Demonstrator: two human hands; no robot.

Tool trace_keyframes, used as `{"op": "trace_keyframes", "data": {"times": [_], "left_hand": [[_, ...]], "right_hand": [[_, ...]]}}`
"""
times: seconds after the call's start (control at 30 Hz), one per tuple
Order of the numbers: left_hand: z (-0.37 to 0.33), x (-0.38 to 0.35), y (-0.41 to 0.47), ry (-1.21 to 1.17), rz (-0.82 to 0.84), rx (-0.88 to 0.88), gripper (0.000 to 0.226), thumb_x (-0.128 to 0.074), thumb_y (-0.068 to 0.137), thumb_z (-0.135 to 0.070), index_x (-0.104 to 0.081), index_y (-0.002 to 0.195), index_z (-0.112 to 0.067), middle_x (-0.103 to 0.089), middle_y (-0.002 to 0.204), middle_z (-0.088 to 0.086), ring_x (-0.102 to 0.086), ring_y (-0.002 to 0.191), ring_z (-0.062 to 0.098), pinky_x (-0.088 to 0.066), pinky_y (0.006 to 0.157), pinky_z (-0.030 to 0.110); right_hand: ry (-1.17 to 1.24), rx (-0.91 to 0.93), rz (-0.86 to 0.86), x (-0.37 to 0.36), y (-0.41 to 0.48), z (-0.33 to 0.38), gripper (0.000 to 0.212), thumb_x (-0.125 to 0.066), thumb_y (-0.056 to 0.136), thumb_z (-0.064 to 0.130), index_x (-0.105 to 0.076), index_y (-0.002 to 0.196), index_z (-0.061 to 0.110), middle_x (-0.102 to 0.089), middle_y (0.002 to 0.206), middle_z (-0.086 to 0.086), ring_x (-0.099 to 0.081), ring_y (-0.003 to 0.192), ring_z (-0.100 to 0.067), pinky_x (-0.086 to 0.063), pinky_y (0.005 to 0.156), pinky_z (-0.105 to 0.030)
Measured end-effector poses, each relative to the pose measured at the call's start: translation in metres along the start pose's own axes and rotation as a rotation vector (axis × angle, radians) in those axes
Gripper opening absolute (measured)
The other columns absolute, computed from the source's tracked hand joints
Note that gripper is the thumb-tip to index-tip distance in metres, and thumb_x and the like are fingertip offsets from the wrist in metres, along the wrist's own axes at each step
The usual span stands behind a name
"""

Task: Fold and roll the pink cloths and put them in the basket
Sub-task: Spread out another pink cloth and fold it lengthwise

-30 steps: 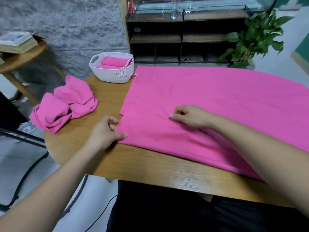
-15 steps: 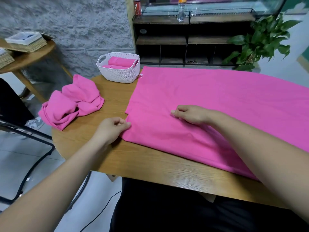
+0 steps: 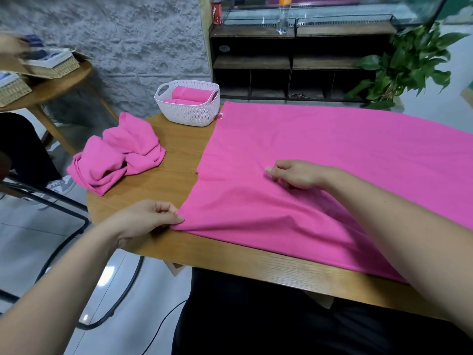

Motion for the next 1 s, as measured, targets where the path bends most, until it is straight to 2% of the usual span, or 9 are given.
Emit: {"op": "trace_keyframes", "data": {"times": [0.1,0.17,0.23,0.4,0.57,0.73,0.9,0.97,1.0], "left_hand": [[-0.009,-0.012,0.004,-0.015,-0.116,-0.032,0.039,-0.075,0.087,-0.059,-0.08,0.095,-0.021,-0.073,0.085,-0.012,-0.06,0.079,0.007,-0.041,0.08,0.033],[-0.012,-0.02,0.01,-0.059,-0.21,-0.064,0.039,-0.074,0.086,-0.06,-0.081,0.1,-0.024,-0.079,0.095,-0.005,-0.065,0.089,0.01,-0.044,0.089,0.034],[-0.012,-0.026,0.014,-0.123,-0.252,-0.109,0.031,-0.078,0.089,-0.046,-0.079,0.098,-0.016,-0.077,0.089,0.007,-0.065,0.085,0.015,-0.044,0.089,0.036],[0.004,-0.013,-0.001,-0.182,-0.035,-0.083,0.039,-0.092,0.079,-0.041,-0.072,0.09,-0.01,-0.054,0.08,0.01,-0.048,0.08,0.023,-0.036,0.083,0.038],[0.013,0.006,-0.029,-0.021,0.166,0.036,0.022,-0.089,0.084,-0.022,-0.07,0.088,-0.011,-0.063,0.085,0.009,-0.056,0.079,0.021,-0.043,0.074,0.028],[0.004,-0.005,-0.016,-0.009,-0.036,0.038,0.048,-0.083,0.08,-0.062,-0.079,0.103,-0.02,-0.067,0.086,-0.003,-0.055,0.08,0.014,-0.039,0.079,0.034],[-0.007,-0.018,0.001,-0.097,-0.174,-0.005,0.059,-0.09,0.065,-0.057,-0.073,0.092,-0.007,-0.061,0.073,-0.001,-0.056,0.073,0.013,-0.04,0.075,0.034],[-0.002,-0.017,0.002,-0.085,-0.142,0.001,0.073,-0.095,0.056,-0.063,-0.073,0.093,-0.005,-0.059,0.074,0.002,-0.057,0.075,0.017,-0.042,0.076,0.035],[0.0,-0.015,0.001,-0.066,-0.12,0.007,0.067,-0.096,0.058,-0.062,-0.074,0.09,-0.007,-0.059,0.074,0.002,-0.057,0.075,0.017,-0.041,0.076,0.035]], "right_hand": [[-0.033,0.005,-0.007,0.0,-0.001,0.002,0.044,-0.044,0.107,0.059,-0.061,0.101,0.019,-0.061,0.078,0.006,-0.052,0.065,-0.009,-0.038,0.062,-0.026],[-0.04,0.0,-0.007,0.0,-0.001,0.003,0.044,-0.045,0.107,0.059,-0.061,0.1,0.019,-0.061,0.077,0.006,-0.052,0.066,-0.01,-0.039,0.063,-0.028],[-0.008,-0.01,-0.001,0.0,0.0,0.003,0.045,-0.046,0.106,0.061,-0.061,0.099,0.019,-0.061,0.077,0.006,-0.052,0.065,-0.012,-0.04,0.064,-0.029],[0.019,-0.006,-0.006,-0.002,0.001,-0.001,0.043,-0.047,0.106,0.061,-0.058,0.095,0.022,-0.06,0.076,0.006,-0.051,0.063,-0.011,-0.038,0.06,-0.028],[-0.033,0.003,-0.021,-0.002,0.002,0.001,0.045,-0.047,0.106,0.06,-0.062,0.101,0.018,-0.062,0.079,0.006,-0.052,0.065,-0.01,-0.038,0.06,-0.026],[-0.078,0.001,-0.043,-0.001,0.002,0.0,0.043,-0.048,0.105,0.061,-0.059,0.094,0.021,-0.062,0.08,0.007,-0.051,0.067,-0.01,-0.037,0.062,-0.027],[-0.075,0.002,-0.059,-0.002,0.001,-0.003,0.046,-0.051,0.105,0.06,-0.061,0.099,0.016,-0.063,0.082,0.005,-0.053,0.069,-0.011,-0.04,0.063,-0.027],[-0.086,0.002,-0.077,-0.004,0.002,-0.004,0.049,-0.053,0.103,0.062,-0.062,0.1,0.014,-0.066,0.087,0.002,-0.057,0.077,-0.017,-0.046,0.072,-0.031],[-0.111,0.004,-0.083,-0.005,0.003,-0.005,0.049,-0.054,0.102,0.063,-0.061,0.1,0.014,-0.068,0.09,0.0,-0.058,0.083,-0.02,-0.048,0.08,-0.034]]}}
Point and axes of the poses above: each hand's wrist, its own y-axis towards the middle knuckle, its own x-axis out of the back of the hand, z = x × y, the point moved 1 cm from there along y, towards the middle knuckle
